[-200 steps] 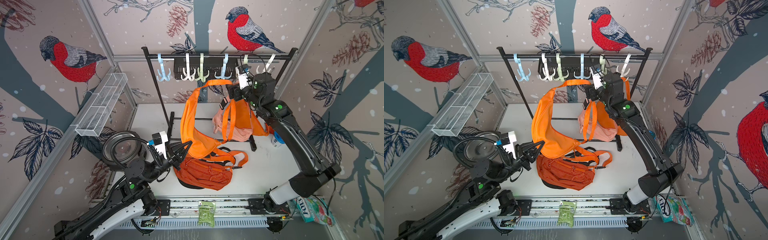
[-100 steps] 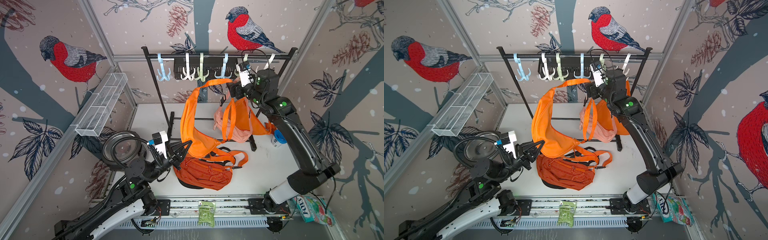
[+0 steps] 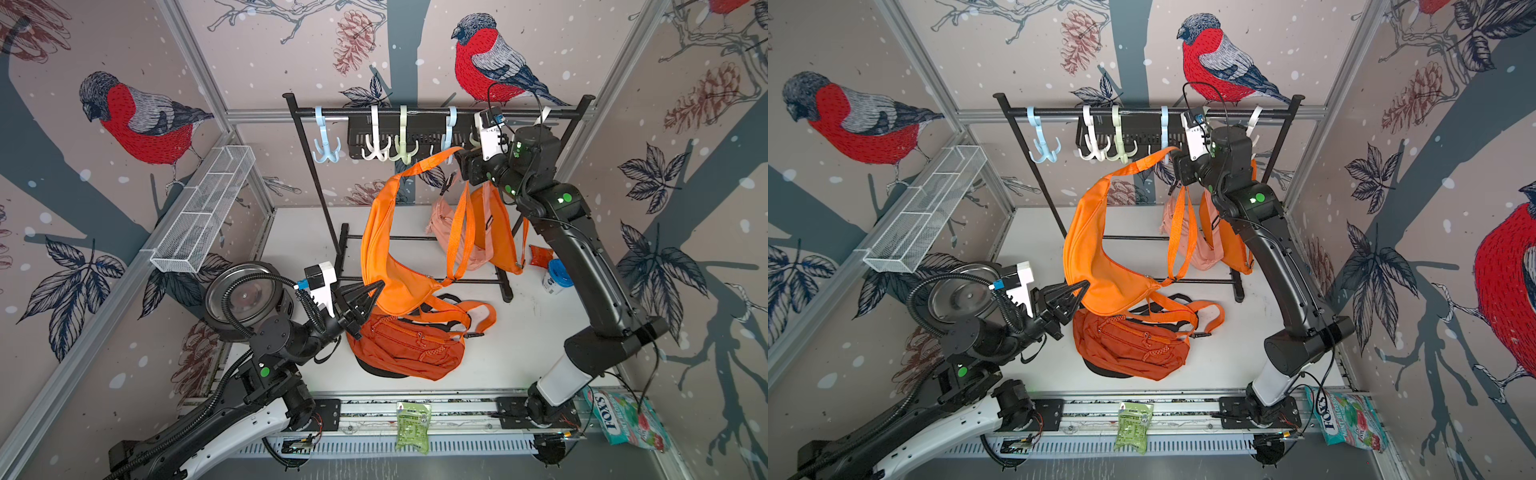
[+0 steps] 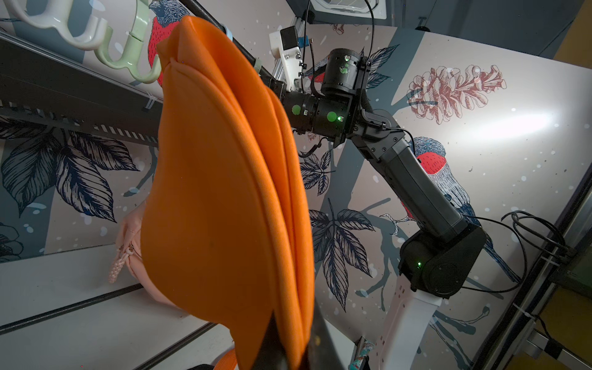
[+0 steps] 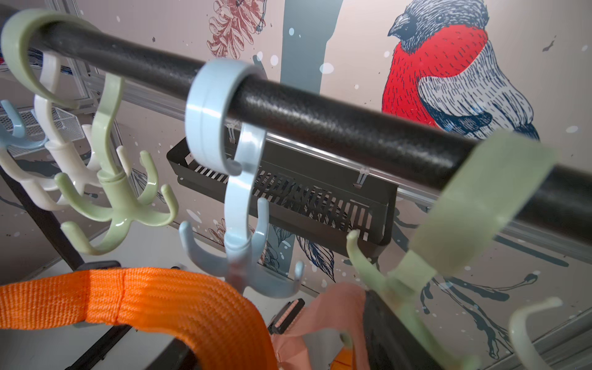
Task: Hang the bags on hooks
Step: Hang the bag on the hook.
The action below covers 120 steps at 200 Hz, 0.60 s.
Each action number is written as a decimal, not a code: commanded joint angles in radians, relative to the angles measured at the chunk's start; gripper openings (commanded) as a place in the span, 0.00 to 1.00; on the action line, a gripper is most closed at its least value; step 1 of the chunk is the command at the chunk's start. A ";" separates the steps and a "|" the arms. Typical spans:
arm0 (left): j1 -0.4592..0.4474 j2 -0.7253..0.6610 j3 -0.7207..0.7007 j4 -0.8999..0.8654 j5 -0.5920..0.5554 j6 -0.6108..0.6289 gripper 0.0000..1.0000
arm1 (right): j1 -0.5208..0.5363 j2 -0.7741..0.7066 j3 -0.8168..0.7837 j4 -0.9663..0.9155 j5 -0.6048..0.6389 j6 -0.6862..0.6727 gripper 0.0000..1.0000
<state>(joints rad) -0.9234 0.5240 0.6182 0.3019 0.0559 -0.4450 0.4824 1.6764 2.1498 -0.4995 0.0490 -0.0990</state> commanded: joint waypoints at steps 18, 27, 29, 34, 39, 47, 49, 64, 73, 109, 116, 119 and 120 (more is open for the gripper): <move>-0.001 0.001 0.005 0.045 0.005 -0.004 0.00 | -0.002 0.038 0.035 0.006 0.021 0.018 0.64; 0.000 -0.001 0.004 0.044 0.005 -0.005 0.00 | -0.004 0.045 0.030 0.003 0.026 0.021 0.62; 0.000 -0.001 0.003 0.045 0.004 -0.006 0.00 | -0.004 0.046 0.029 0.003 0.028 0.021 0.62; 0.000 -0.001 0.001 0.044 0.005 -0.008 0.00 | -0.004 0.048 0.022 0.003 0.031 0.022 0.61; -0.001 -0.002 0.000 0.044 0.007 -0.010 0.00 | -0.003 0.048 0.012 0.004 0.034 0.022 0.59; 0.000 -0.004 -0.003 0.045 0.006 -0.012 0.00 | -0.003 0.045 -0.007 0.009 0.036 0.024 0.56; 0.000 -0.004 -0.004 0.045 0.006 -0.013 0.00 | -0.004 0.044 -0.013 0.011 0.036 0.024 0.55; 0.000 -0.010 -0.011 0.043 0.003 -0.016 0.00 | -0.003 0.029 -0.059 0.030 0.038 0.027 0.47; 0.000 -0.013 -0.015 0.043 0.001 -0.018 0.00 | -0.003 0.019 -0.086 0.044 0.038 0.028 0.43; 0.000 -0.018 -0.021 0.039 -0.004 -0.018 0.00 | -0.005 0.007 -0.131 0.050 0.033 0.028 0.31; 0.000 -0.019 -0.023 0.038 -0.005 -0.018 0.00 | -0.005 0.005 -0.137 0.050 0.029 0.027 0.31; 0.000 -0.019 -0.024 0.038 -0.007 -0.018 0.00 | -0.005 0.004 -0.142 0.050 0.028 0.027 0.31; 0.000 -0.020 -0.025 0.038 -0.007 -0.018 0.00 | -0.005 0.004 -0.143 0.050 0.027 0.027 0.31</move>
<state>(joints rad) -0.9234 0.5091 0.5987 0.3023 0.0555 -0.4568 0.4767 1.6897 2.0277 -0.4225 0.0834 -0.0792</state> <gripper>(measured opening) 0.097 0.306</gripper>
